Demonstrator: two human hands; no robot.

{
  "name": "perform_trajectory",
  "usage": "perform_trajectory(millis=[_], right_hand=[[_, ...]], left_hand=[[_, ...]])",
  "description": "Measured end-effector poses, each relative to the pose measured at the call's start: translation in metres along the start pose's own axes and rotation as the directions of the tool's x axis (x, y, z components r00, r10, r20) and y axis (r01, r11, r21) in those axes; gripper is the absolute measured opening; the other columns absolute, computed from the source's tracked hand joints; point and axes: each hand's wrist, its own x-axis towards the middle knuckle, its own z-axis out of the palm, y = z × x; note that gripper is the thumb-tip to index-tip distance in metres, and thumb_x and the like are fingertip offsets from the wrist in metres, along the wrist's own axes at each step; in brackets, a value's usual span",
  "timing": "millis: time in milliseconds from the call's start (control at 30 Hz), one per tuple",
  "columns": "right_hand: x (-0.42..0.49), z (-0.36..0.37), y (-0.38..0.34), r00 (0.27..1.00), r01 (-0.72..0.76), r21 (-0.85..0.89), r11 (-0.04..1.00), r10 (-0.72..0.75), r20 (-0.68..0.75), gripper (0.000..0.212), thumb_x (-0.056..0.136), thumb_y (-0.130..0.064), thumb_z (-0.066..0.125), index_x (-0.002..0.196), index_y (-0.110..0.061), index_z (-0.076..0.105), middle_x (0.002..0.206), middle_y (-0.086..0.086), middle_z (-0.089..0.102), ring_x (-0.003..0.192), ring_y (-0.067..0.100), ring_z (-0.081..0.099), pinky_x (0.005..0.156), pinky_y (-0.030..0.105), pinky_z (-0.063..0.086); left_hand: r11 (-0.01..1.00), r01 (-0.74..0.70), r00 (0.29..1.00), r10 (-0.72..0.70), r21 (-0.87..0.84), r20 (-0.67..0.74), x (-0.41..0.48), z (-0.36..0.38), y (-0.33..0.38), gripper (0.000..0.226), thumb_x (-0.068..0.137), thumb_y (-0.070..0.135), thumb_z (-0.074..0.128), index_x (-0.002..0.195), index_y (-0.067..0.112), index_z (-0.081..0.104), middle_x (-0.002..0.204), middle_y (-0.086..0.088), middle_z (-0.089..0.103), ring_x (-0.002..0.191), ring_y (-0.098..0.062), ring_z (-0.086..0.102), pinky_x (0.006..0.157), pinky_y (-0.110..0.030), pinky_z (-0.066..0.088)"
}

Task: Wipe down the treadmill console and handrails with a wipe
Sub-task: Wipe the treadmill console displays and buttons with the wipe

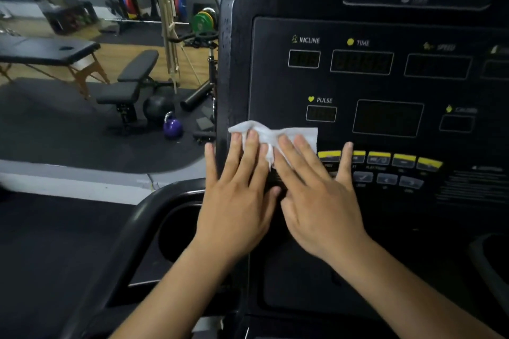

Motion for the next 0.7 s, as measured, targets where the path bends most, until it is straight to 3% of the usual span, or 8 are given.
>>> perform_trajectory(millis=[133,333,533,700], right_hand=[[0.027,-0.018,0.009,0.997,-0.043,0.017,0.999,0.044,-0.065,0.062,0.088,-0.03,0.028,0.148,-0.015,0.033,0.159,-0.002,0.023,0.148,0.013,0.011,0.109,0.072,-0.001],[-0.012,-0.003,0.009,0.998,-0.061,0.078,0.995,0.063,-0.02,0.06,0.091,-0.032,0.031,0.149,-0.015,0.034,0.159,-0.002,0.022,0.148,0.014,0.01,0.109,0.071,0.007],[0.014,-0.024,0.03,0.993,-0.091,0.117,0.989,0.098,-0.062,0.061,0.089,-0.03,0.026,0.147,-0.015,0.036,0.158,-0.002,0.025,0.147,0.011,0.012,0.112,0.069,0.0],[-0.02,-0.009,0.034,0.994,-0.094,0.117,0.989,0.1,-0.041,0.067,0.083,-0.023,0.028,0.15,-0.013,0.031,0.16,-0.002,0.019,0.148,0.012,0.008,0.111,0.069,0.008]], left_hand=[[0.995,0.019,0.998,-0.014,0.094,-0.06,0.036,-0.012,-0.005,0.062,0.098,0.046,0.036,0.148,0.009,0.037,0.159,-0.012,0.026,0.148,-0.036,0.016,0.114,-0.067,0.001],[0.999,-0.035,0.999,0.035,0.003,0.016,0.005,-0.001,0.02,0.064,0.098,0.047,0.034,0.148,0.007,0.037,0.159,-0.012,0.025,0.148,-0.03,0.018,0.115,-0.064,0.013],[0.998,-0.059,0.997,0.06,0.022,-0.038,0.047,-0.009,0.027,0.061,0.1,0.039,0.029,0.15,0.003,0.029,0.159,-0.017,0.021,0.148,-0.03,0.016,0.118,-0.06,0.005],[0.994,-0.102,0.995,0.102,-0.034,0.001,0.024,0.002,0.047,0.063,0.097,0.036,0.036,0.15,0.003,0.028,0.159,-0.017,0.018,0.148,-0.031,0.013,0.119,-0.057,0.009]])
